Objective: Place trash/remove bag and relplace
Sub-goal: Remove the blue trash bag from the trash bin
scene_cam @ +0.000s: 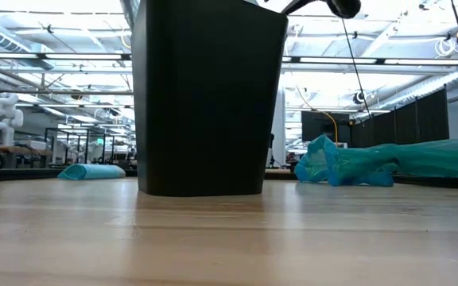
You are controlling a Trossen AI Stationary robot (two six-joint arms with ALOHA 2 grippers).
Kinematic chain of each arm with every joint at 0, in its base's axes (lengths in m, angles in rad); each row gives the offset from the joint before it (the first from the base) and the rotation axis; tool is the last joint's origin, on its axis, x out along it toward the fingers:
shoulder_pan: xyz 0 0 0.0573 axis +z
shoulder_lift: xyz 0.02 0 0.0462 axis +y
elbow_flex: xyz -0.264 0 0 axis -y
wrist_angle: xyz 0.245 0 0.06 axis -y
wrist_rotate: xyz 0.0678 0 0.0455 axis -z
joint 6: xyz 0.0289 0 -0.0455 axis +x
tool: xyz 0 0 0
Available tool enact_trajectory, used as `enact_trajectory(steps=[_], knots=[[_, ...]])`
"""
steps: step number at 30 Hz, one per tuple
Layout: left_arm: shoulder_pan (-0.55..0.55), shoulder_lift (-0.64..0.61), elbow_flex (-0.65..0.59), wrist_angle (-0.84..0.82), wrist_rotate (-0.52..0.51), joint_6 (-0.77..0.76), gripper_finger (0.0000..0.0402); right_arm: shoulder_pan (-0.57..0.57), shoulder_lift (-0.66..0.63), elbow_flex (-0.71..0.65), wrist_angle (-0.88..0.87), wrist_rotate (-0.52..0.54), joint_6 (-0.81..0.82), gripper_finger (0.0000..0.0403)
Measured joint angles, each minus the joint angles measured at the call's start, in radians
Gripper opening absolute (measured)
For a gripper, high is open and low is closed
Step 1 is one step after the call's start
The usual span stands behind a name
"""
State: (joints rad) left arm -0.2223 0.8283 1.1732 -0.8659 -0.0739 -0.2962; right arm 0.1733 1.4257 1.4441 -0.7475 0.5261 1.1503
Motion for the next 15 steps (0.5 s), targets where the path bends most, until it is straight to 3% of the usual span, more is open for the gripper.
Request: enact_trajectory(steps=[3, 8, 15], knots=[[0.002, 0.003, -0.001, -0.008, 0.041, 0.035, 0.0000, -0.072, -0.011, 0.000, 0.002, -0.092, -0.033, 0.0136], [0.051, -0.006, -0.045, -0.005, 0.045, 0.041, 0.0000, -0.212, -0.003, 0.000, 0.003, -0.333, -0.099, 0.0126], [0.135, -0.038, -0.168, 0.076, 0.136, 0.010, 0.0000, -0.401, 0.006, 0.000, 0.019, -0.579, -0.243, 0.0125]])
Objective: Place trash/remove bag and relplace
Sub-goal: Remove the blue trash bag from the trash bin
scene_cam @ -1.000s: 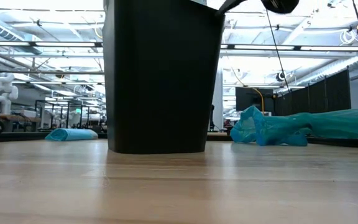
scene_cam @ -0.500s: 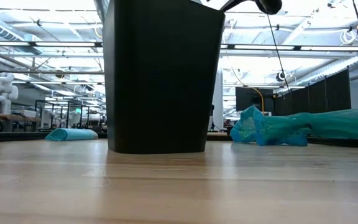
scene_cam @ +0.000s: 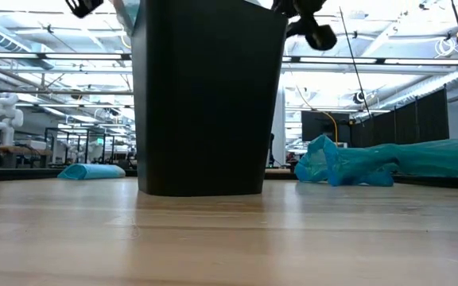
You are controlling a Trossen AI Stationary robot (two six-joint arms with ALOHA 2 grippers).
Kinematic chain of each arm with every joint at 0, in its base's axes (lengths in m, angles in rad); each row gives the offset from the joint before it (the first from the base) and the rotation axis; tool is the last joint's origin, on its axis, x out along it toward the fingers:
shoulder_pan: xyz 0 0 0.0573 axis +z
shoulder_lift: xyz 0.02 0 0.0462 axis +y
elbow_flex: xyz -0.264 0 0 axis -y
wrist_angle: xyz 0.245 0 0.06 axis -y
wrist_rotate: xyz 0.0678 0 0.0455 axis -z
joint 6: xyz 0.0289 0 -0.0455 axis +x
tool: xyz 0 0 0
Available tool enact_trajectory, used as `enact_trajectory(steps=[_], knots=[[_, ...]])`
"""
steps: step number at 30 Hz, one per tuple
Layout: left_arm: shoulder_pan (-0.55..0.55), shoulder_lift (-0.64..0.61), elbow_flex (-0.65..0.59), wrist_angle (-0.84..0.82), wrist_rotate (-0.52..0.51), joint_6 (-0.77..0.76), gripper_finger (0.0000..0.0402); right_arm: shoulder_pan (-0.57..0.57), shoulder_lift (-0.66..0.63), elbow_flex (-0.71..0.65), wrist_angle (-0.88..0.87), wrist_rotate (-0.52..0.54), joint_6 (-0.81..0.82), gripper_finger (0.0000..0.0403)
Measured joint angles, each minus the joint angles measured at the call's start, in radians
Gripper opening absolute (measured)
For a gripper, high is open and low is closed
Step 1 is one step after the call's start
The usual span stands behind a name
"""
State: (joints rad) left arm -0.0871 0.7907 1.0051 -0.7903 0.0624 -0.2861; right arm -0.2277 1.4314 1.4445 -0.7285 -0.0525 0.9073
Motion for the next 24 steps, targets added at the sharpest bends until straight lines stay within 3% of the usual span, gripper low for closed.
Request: enact_trajectory(steps=[7, 12, 15, 24], knots=[[0.095, -0.001, -0.128, 0.104, 0.104, -0.100, 0.0000, -0.188, 0.018, 0.000, 0.021, -0.252, -0.197, 0.0125], [0.145, -0.004, -0.136, 0.165, 0.104, -0.163, 0.0000, -0.302, 0.082, 0.000, 0.034, -0.529, -0.317, 0.0125], [0.155, -0.004, -0.135, 0.238, 0.091, -0.204, 0.0000, -0.331, 0.126, 0.000, 0.037, -0.658, -0.394, 0.0125], [0.183, -0.003, -0.135, 0.258, 0.009, -0.261, 0.0000, -0.341, 0.238, 0.000, 0.038, -0.894, -0.559, 0.0125]])
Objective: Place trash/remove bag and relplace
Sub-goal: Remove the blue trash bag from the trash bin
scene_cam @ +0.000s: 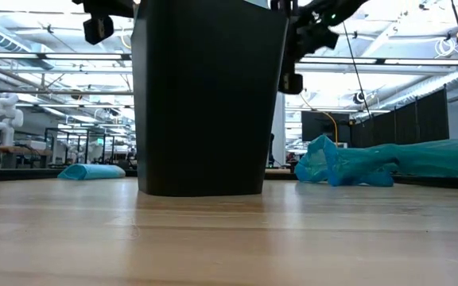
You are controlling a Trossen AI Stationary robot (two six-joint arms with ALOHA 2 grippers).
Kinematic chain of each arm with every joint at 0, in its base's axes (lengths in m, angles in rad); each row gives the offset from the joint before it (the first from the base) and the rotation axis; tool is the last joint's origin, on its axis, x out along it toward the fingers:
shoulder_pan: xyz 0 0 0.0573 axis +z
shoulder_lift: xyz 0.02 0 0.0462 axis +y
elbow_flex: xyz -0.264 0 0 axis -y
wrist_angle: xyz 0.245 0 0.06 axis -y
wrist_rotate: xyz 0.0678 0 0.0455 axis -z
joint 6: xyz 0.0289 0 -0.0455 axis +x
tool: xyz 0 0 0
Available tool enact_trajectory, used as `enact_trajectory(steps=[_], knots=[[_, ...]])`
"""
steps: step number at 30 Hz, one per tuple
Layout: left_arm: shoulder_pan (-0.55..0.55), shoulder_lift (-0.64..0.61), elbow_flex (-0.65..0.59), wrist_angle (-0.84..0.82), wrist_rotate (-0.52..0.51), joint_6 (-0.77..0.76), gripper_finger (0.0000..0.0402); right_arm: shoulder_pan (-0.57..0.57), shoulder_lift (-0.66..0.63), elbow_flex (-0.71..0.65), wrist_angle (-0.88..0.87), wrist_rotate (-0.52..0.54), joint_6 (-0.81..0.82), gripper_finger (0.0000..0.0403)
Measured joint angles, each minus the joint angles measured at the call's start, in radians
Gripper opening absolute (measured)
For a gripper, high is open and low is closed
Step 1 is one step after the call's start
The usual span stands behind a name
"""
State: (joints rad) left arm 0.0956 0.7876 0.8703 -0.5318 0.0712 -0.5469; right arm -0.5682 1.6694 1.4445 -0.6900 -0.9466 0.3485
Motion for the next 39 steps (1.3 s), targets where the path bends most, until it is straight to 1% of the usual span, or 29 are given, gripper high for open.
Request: enact_trajectory(steps=[2, 5, 7, 9, 11, 15, 16, 23, 27, 32, 34, 36, 39], knots=[[0.005, 0.000, 0.000, 0.001, -0.022, -0.019, 0.0000, 0.001, 0.027, 0.000, 0.000, -0.028, -0.018, 0.0125], [0.011, 0.000, 0.000, 0.001, -0.051, -0.025, 0.0000, 0.000, 0.063, 0.000, 0.008, -0.036, -0.042, 0.0125], [0.011, 0.000, 0.000, 0.001, -0.058, -0.025, 0.0000, 0.000, 0.081, -0.001, 0.018, -0.076, -0.058, 0.0124], [0.010, 0.000, 0.000, 0.001, -0.063, -0.025, 0.0000, 0.000, 0.085, -0.001, 0.036, -0.125, -0.071, 0.0113], [0.010, 0.000, 0.000, 0.001, -0.066, -0.025, 0.0000, 0.002, 0.084, -0.001, 0.059, -0.138, -0.077, 0.0089], [0.010, 0.000, 0.000, 0.000, -0.074, -0.025, 0.0000, 0.004, 0.074, -0.001, 0.119, -0.139, -0.071, 0.0018], [0.010, 0.000, 0.000, 0.000, -0.076, -0.024, 0.0000, 0.005, 0.068, -0.001, 0.137, -0.147, -0.062, 0.0009], [0.010, 0.000, 0.001, -0.001, -0.080, -0.024, 0.0000, 0.021, 0.022, -0.001, 0.295, -0.157, 0.062, 0.0001], [0.010, 0.000, 0.001, -0.001, -0.080, -0.015, 0.0000, 0.048, -0.005, -0.001, 0.395, -0.160, 0.129, 0.0000], [0.009, 0.000, 0.001, -0.002, -0.080, 0.003, 0.0000, 0.105, -0.028, -0.001, 0.440, -0.159, 0.146, 0.0000], [0.009, 0.000, 0.001, -0.004, -0.079, 0.007, 0.0000, 0.125, -0.030, -0.001, 0.441, -0.149, 0.148, 0.0000], [0.009, 0.000, 0.001, -0.004, -0.079, 0.010, 0.0000, 0.146, -0.030, -0.001, 0.447, -0.116, 0.165, 0.0000], [0.009, 0.000, 0.001, -0.004, -0.079, 0.010, 0.0000, 0.169, -0.030, -0.001, 0.514, -0.083, 0.204, 0.0000]])
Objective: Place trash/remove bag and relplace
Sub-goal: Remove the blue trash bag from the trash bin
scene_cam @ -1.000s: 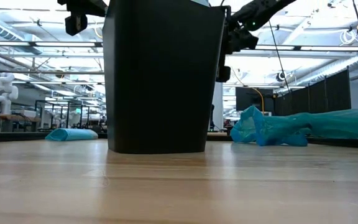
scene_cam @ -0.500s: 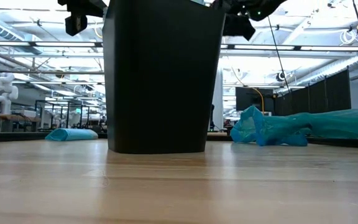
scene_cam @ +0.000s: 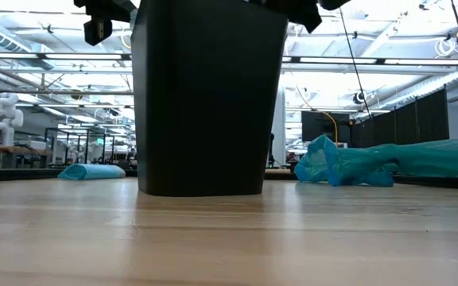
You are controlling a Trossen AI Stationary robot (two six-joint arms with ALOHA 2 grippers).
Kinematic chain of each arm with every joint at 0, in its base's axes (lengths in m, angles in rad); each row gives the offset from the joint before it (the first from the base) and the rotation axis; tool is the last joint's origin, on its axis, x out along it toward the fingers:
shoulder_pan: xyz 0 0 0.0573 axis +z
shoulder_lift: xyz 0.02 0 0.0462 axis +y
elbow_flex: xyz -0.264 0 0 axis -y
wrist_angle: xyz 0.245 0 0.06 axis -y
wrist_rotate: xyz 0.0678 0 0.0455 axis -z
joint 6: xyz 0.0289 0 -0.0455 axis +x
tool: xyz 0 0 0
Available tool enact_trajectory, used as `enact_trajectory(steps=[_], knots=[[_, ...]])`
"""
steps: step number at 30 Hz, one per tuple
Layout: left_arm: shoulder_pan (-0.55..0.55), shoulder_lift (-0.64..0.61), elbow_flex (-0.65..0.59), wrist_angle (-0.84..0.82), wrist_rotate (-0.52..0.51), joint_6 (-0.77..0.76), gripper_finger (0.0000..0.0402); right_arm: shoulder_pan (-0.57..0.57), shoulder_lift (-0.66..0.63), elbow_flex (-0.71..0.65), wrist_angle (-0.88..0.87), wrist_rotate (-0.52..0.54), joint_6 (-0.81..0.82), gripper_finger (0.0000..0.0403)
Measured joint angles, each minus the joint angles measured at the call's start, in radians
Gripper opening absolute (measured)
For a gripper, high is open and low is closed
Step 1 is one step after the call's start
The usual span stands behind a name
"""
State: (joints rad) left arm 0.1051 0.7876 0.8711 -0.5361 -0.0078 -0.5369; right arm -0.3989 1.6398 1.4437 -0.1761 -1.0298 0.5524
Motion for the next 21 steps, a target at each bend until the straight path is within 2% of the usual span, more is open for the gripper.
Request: enact_trajectory(steps=[8, 16, 21], knots=[[0.000, 0.000, 0.000, 0.117, 0.000, 0.002, 0.0000, 0.052, 0.000, 0.000, 0.215, 0.065, 0.190, 0.0000], [0.000, 0.000, 0.000, 0.294, 0.033, 0.026, 0.0000, 0.083, 0.000, 0.000, 0.218, 0.235, 0.194, 0.0000], [0.000, 0.030, 0.010, 0.345, 0.082, 0.021, 0.0000, 0.093, 0.000, 0.000, 0.317, 0.272, 0.210, 0.0000]])
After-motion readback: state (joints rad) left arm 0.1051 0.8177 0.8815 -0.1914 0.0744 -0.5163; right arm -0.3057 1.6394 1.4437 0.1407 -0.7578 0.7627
